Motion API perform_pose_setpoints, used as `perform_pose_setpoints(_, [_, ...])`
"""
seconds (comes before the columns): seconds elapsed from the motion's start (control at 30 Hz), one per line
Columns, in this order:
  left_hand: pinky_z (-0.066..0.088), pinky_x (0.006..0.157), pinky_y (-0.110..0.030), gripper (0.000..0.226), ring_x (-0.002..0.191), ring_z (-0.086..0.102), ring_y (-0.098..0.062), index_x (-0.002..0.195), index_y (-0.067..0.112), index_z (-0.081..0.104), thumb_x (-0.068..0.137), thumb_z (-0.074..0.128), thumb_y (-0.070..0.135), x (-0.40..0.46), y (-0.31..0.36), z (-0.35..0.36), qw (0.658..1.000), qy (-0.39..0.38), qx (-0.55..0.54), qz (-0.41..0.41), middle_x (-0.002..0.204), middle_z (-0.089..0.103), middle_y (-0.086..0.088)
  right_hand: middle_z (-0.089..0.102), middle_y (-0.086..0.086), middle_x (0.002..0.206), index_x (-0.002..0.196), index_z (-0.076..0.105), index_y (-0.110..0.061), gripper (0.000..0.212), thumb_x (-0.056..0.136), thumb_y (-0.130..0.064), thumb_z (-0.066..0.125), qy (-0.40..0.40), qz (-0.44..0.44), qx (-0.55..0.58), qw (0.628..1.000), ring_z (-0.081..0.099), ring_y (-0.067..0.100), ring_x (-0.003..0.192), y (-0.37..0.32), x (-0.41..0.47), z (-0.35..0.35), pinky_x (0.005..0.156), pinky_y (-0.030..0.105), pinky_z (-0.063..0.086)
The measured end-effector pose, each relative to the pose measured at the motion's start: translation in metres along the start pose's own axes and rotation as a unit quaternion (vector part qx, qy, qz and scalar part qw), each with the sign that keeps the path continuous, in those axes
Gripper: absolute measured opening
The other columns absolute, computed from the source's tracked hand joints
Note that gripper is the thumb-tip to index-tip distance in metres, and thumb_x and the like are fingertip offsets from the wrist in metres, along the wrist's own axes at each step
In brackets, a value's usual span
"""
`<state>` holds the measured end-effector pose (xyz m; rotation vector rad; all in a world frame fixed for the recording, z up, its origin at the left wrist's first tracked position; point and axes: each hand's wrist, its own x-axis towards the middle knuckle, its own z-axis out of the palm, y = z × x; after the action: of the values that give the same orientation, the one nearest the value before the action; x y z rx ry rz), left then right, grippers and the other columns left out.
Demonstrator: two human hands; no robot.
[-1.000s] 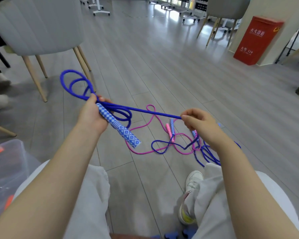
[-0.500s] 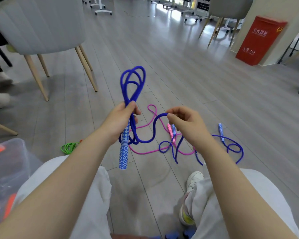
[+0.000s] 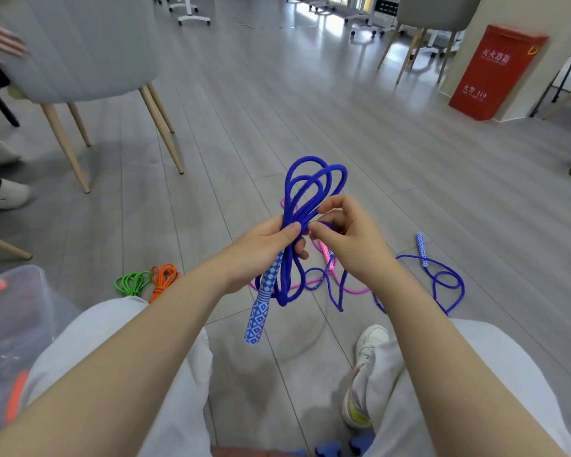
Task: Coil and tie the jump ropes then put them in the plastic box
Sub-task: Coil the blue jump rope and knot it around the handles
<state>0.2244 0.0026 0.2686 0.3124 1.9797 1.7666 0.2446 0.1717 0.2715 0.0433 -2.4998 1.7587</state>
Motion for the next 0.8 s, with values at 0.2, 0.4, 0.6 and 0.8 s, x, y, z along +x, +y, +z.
perform_pose_setpoints(0.2, [0.049,0.073,-0.024,0.013,0.084,0.060,-0.006,0.106,0.039,0.052,0.102,0.046,0.028,-0.001,-0.001,0.002,0.993,0.036,0.108,0.000,0.090,0.062,0.003,0.066,0.000,0.084,0.092,0.050,-0.026,0.022,0.087,-0.031,0.071,0.032,0.017,-0.092,0.995,0.062,0.011,0.075,0.001,-0.001,-0.001,0.064,0.022,0.049])
perform_pose_setpoints(0.4, [0.046,0.075,-0.030,0.012,0.079,0.054,-0.013,0.109,0.022,0.055,0.101,0.046,0.025,0.010,-0.005,-0.011,0.983,0.143,0.112,0.004,0.087,0.058,-0.002,0.062,-0.003,0.074,0.088,0.055,-0.027,0.013,0.089,-0.035,0.065,0.009,0.032,-0.148,0.988,0.051,0.008,0.062,0.007,0.003,-0.009,0.057,0.019,0.038])
perform_pose_setpoints(0.6, [0.042,0.061,-0.024,0.006,0.066,0.050,-0.010,0.100,0.021,0.053,0.100,0.047,0.024,0.023,0.000,-0.052,0.935,0.343,0.034,0.079,0.076,0.055,0.002,0.058,-0.009,0.065,0.089,0.061,-0.023,0.005,0.089,-0.028,0.063,0.047,0.028,-0.141,0.989,0.045,0.001,0.051,0.011,0.006,-0.027,0.056,0.022,0.038])
perform_pose_setpoints(0.8, [0.045,0.056,-0.024,0.011,0.056,0.051,-0.010,0.090,0.016,0.052,0.099,0.048,0.019,0.016,0.006,-0.092,0.862,0.468,-0.184,0.059,0.069,0.054,0.001,0.064,-0.007,0.073,0.082,0.063,-0.026,0.008,0.089,-0.023,0.061,0.107,0.036,-0.075,0.991,0.055,0.011,0.068,0.013,0.005,-0.044,0.069,0.034,0.048])
